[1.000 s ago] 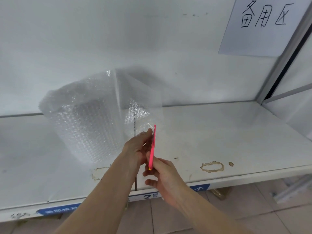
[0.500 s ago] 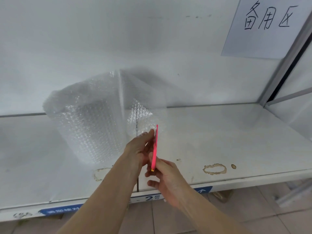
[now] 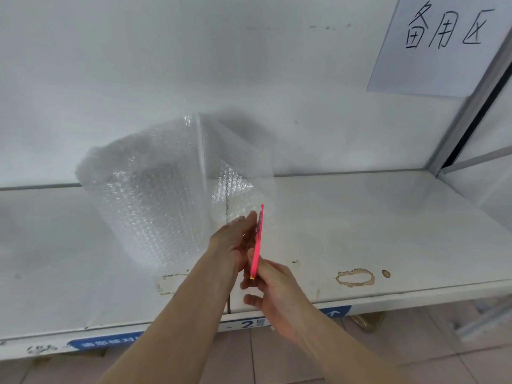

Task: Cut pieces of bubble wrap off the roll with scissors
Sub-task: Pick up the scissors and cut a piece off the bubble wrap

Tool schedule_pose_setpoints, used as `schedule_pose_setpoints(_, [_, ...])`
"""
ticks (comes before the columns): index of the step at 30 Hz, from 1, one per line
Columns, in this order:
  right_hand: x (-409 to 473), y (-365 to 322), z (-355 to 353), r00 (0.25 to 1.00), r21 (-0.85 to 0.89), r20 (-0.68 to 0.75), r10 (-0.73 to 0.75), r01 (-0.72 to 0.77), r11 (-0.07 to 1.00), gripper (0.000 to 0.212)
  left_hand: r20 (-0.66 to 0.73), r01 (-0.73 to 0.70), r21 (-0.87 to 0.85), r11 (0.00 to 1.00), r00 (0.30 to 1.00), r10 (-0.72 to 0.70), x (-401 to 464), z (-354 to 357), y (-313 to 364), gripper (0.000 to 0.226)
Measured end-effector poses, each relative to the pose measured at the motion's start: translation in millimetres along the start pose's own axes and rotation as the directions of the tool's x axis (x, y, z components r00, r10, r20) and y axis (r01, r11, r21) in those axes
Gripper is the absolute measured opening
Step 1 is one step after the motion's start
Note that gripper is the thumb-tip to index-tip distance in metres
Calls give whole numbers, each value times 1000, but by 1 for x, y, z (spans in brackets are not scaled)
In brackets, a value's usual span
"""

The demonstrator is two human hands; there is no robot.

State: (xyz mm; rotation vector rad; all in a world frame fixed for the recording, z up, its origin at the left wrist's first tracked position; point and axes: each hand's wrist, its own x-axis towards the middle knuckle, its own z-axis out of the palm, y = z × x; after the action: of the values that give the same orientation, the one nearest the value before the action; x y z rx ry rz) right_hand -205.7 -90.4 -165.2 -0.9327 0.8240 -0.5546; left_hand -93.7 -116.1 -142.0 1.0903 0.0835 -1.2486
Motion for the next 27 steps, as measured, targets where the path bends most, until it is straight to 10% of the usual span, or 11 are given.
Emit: schedule_pose_setpoints(27, [2,-1,-2,1000,-24,5,-7,7,1000,45,-16,-16,-19,1000,1000,16,5,-3,4,14])
